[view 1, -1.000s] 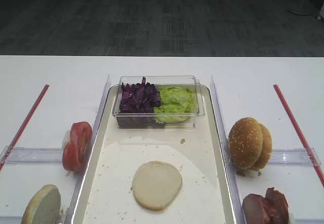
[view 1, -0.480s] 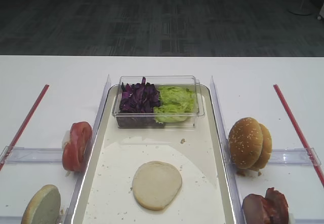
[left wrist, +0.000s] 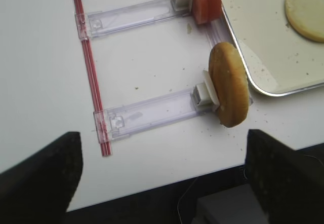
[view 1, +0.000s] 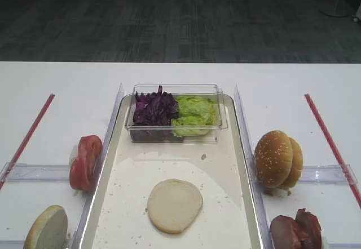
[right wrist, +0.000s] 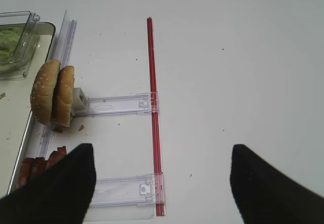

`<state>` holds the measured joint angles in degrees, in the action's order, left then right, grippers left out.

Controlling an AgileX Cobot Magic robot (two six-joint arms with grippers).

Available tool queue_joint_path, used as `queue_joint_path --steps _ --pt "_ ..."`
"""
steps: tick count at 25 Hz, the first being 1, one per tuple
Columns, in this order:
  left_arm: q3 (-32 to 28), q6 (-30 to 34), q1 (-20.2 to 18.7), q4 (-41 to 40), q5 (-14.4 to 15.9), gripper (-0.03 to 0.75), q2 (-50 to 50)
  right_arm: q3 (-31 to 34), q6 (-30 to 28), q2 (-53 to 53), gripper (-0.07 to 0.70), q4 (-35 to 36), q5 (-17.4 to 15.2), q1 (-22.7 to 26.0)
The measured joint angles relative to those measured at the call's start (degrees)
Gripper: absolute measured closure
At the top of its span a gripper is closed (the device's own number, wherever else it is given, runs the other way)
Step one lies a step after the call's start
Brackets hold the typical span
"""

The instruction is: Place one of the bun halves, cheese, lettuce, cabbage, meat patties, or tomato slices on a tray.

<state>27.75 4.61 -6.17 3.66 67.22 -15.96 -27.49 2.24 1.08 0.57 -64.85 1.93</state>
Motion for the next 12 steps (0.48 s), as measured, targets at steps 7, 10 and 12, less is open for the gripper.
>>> queue_joint_path --steps 7,10,12 --pt "0.0 -0.1 1.4 0.0 -0.1 0.117 0.2 0.0 0.0 0.0 0.061 0.0 0.0 0.0" --pt "-0.1 -0.1 2.2 -0.1 -0.1 0.117 3.0 0.0 -0.1 0.0 0.061 0.0 0.0 0.0" --pt "-0.1 -0.1 2.2 -0.1 -0.1 0.117 6.5 0.0 -0.1 0.0 0.061 0.0 0.0 0.0"
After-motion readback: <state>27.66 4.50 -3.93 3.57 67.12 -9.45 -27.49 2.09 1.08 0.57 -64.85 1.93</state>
